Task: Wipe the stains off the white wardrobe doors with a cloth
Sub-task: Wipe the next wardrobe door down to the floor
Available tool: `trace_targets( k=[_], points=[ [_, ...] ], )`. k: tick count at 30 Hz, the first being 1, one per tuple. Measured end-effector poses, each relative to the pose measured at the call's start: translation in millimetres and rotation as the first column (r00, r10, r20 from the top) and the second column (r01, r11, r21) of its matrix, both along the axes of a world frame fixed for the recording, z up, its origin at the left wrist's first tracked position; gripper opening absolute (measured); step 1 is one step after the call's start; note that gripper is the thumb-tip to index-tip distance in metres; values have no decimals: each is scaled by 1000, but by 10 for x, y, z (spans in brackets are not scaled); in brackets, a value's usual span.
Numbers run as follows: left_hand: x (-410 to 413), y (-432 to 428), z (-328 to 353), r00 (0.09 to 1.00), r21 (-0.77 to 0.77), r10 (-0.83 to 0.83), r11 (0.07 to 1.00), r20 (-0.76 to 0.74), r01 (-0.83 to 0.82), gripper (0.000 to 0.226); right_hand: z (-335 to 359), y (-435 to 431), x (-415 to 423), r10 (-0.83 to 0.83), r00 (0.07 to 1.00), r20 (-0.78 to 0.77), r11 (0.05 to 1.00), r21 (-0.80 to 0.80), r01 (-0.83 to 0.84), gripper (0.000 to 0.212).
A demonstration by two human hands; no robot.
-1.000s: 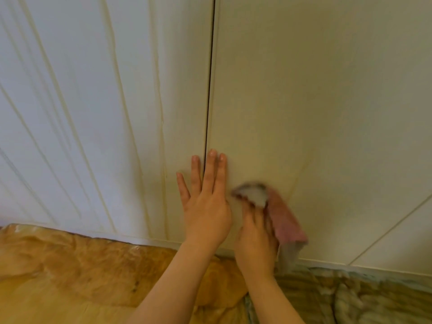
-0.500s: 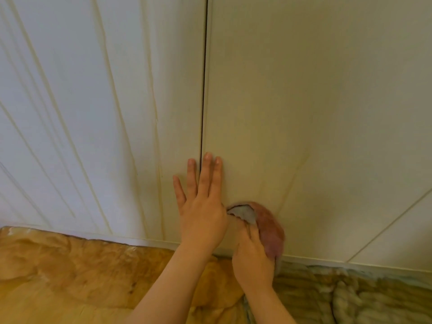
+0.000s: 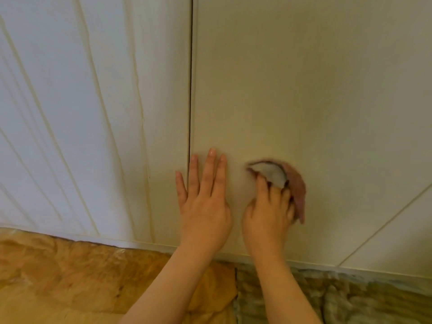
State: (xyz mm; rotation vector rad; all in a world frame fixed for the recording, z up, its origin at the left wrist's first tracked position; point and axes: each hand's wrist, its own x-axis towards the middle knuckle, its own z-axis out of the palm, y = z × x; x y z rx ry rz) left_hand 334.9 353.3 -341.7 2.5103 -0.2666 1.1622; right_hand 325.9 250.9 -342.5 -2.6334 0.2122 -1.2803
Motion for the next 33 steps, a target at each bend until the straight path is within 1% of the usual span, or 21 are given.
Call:
trace_targets(
  k=[2, 4, 5, 6, 8, 10, 11, 12, 13, 14, 15, 16, 18, 20, 22, 24, 26, 28, 30, 32, 33],
  points=[
    [-9, -10, 12, 1000, 35, -4, 999, 7, 4, 73, 523, -148, 130, 0, 992, 123, 995, 99, -12, 53],
    [-14, 6, 36, 1000, 28, -1, 1000, 8, 1, 74, 634, -227, 182, -10, 984, 180, 991, 134, -14, 57],
    [-9, 10, 56, 1000, 22, 1, 1000, 11, -1, 73, 531, -238, 157, -6, 984, 176, 993, 117, -15, 60],
    [-4, 10, 77, 1000, 12, 3, 1000, 19, -4, 73, 333, -216, 110, -12, 991, 131, 995, 98, -1, 62],
    [-2, 4, 110, 999, -5, 6, 1000, 33, -6, 71, -125, -94, -7, -5, 1000, -8, 998, 66, 5, 63],
    [-12, -15, 168, 999, -23, 0, 1000, 52, 1, 72, -173, -63, -32, 28, 994, -105, 997, 78, -20, 58],
    [-13, -12, 204, 998, -29, -1, 1000, 60, 2, 72, -20, -73, 10, 54, 996, -76, 994, 96, -47, 55],
    [-17, -11, 224, 998, -31, -5, 1000, 56, 7, 72, 192, -101, 50, 67, 998, 4, 993, 102, -67, 53],
    [-15, -12, 241, 999, -22, -13, 1000, 52, 14, 71, 449, -140, 77, 113, 989, 95, 984, 129, -124, 52],
    [-22, -6, 233, 999, -7, -18, 1000, 42, 18, 71, 672, -186, 85, 191, 971, 146, 960, 177, -215, 52],
    [-28, 7, 222, 999, 6, -22, 1000, 33, 22, 71, 818, -247, 100, 257, 951, 171, 936, 202, -289, 53],
    [-30, 24, 210, 999, 13, -26, 1000, 26, 26, 71, 854, -295, 104, 289, 939, 187, 920, 219, -326, 52],
    [-17, 65, 196, 1000, 6, -17, 1000, 25, 17, 70, 740, -221, 71, 286, 947, 149, 918, 240, -315, 52],
    [-6, 78, 185, 1000, -19, -15, 1000, 18, 15, 68, 412, -117, 27, 236, 968, 86, 937, 242, -250, 52],
    [-25, 69, 212, 999, -35, -32, 999, 28, 33, 68, 364, -58, -18, 250, 968, 33, 913, 325, -247, 53],
    [-29, 59, 251, 999, -45, -37, 998, 29, 38, 68, 637, -80, 9, 287, 955, 76, 905, 306, -296, 54],
    [-35, 56, 272, 999, -53, -45, 998, 14, 46, 69, 1001, -111, 38, 308, 947, 96, 916, 238, -322, 55],
    [-38, 56, 249, 999, -52, -52, 997, 6, 52, 70, 1121, -134, 91, 259, 965, 49, 941, 213, -263, 55],
    [-29, 74, 194, 999, -45, -47, 998, -5, 46, 70, 981, -79, 117, 196, 981, 9, 964, 182, -195, 53],
    [-14, 89, 101, 999, -34, -41, 999, -18, 40, 71, 587, -17, 80, 187, 982, -26, 975, 131, -182, 50],
    [-9, 88, 35, 999, -32, -34, 999, -26, 33, 72, 331, -20, 61, 175, 982, -70, 980, 105, -167, 49]
  ],
)
